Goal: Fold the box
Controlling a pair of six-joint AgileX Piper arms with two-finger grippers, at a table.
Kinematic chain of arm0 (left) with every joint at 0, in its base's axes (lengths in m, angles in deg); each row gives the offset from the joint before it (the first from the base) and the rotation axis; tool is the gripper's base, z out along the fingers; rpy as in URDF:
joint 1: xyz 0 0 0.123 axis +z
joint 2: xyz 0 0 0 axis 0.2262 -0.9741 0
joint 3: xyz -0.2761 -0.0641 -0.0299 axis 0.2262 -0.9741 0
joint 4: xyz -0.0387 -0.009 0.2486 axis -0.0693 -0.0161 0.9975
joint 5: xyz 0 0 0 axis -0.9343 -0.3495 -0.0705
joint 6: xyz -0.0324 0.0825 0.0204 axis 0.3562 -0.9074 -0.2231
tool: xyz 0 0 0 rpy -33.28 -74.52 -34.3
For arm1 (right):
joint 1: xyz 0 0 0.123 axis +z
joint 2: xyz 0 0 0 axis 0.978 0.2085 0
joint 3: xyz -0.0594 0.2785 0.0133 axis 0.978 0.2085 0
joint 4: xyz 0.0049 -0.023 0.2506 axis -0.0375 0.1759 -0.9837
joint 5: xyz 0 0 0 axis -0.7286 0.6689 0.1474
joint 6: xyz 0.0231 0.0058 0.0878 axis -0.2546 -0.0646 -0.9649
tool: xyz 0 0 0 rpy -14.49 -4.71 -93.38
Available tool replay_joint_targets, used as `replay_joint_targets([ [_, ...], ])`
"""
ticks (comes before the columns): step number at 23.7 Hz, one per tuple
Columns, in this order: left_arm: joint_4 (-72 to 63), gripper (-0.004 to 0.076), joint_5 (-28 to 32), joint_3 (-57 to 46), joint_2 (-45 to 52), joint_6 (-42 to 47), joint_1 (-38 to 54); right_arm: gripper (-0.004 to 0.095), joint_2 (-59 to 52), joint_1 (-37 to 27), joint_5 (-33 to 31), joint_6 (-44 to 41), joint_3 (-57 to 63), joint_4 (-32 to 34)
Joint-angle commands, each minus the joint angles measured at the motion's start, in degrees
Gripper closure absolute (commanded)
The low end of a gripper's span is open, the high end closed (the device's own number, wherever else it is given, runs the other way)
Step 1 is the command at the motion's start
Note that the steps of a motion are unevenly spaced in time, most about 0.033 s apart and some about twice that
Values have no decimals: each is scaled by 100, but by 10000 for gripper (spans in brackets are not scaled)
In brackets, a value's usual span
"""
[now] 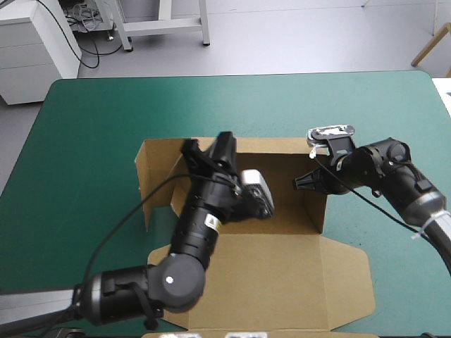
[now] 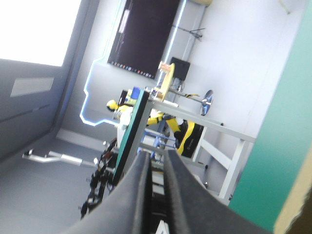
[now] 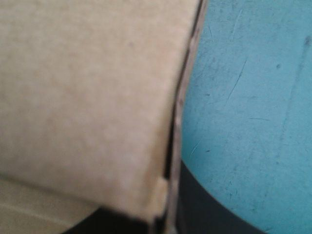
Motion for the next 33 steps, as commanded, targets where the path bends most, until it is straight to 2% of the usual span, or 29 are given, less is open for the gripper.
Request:
replay_joint_targets([
  [1, 267, 729, -54, 456, 567, 2, 616, 908, 439, -145, 55, 254, -398, 35],
  [4, -642, 729, 338, 657, 947, -120, 1538, 908, 919, -320, 114, 429, -754, -153],
  [7, -1612, 729, 811, 718, 1294, -302, 2531, 908, 1378, -507, -92, 638, -1157, -434],
  [8, -2287, 730, 928, 718, 1480, -564, 3224, 908, 1612, -562, -247, 674, -1387, -470],
  [11, -3528, 729, 836, 718, 1655, -1162, 4386, 906, 1894, -543, -303, 824, -1765, -393],
  [13, -4574, 729, 667, 719, 1704, -1667, 5211, 840, 2018, -545, -345, 849, -1976, -319],
  [14, -5250, 729, 670, 719, 1704, -2108, 5715, 716, 2078, -545, -360, 849, -2096, -189],
  [15, -5587, 729, 706, 719, 1704, -2267, 5907, 641, 2096, -545, -390, 849, -2148, -140],
  [16, -6249, 730, 821, 719, 1704, -2603, 6351, 498, 2099, -545, -344, 922, -2204, -85],
  [17, -6652, 729, 915, 719, 1704, -2772, 6648, 415, 2099, -545, -331, 962, -2277, -76],
  [18, -6970, 729, 989, 719, 1704, -2948, 6941, 379, 2099, -545, -345, 962, -2356, -76],
  [20, -7624, 729, 1074, 719, 1653, -3329, 7569, 367, 2099, -545, -601, 962, -2607, -35],
  [23, -8149, 729, 1097, 719, 1509, -3571, 8398, 368, 2062, -545, -1428, 962, -3237, 292],
  [30, -8743, 729, 1239, 719, 1270, -3607, 9218, 368, 1390, -545, -1472, 919, -3381, 229],
  [33, -8970, 730, 1240, 719, 1129, -3607, 9304, 368, 1083, -545, -1472, 398, -3378, 229],
])
